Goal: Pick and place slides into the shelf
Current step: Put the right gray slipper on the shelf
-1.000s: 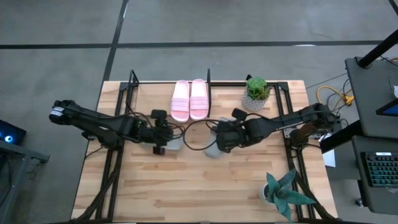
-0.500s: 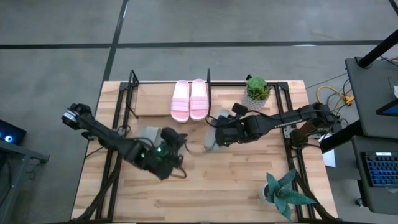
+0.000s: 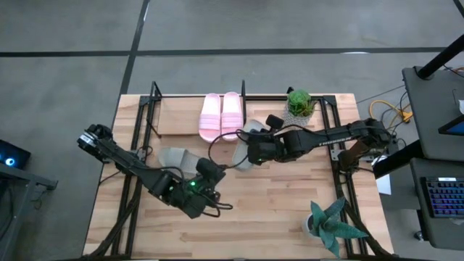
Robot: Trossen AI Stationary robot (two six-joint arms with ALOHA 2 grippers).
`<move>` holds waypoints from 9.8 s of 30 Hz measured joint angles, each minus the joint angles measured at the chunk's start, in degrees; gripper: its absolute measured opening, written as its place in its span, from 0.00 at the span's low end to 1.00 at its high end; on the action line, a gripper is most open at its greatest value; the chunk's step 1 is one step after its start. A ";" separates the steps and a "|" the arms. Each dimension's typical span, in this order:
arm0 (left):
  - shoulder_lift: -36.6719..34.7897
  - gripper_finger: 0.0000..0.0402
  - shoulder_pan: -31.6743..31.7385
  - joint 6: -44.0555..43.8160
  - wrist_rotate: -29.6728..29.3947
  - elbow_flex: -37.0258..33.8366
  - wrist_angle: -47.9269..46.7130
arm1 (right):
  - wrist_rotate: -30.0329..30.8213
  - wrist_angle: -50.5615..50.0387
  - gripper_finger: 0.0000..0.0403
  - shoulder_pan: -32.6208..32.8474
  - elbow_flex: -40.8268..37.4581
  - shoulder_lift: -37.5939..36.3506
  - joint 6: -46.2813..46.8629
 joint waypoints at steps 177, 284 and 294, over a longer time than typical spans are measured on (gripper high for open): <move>-25.72 0.07 26.90 1.08 -2.07 -44.70 10.01 | 11.32 13.68 0.32 12.98 -7.39 -14.20 -12.23; -8.40 0.35 64.19 -9.23 17.40 -20.95 -8.77 | 11.15 12.26 0.22 12.98 -7.61 -14.19 -12.67; -8.40 0.02 64.26 -3.59 17.73 -21.04 -8.73 | 11.15 12.26 0.20 12.98 -7.61 -14.19 -12.67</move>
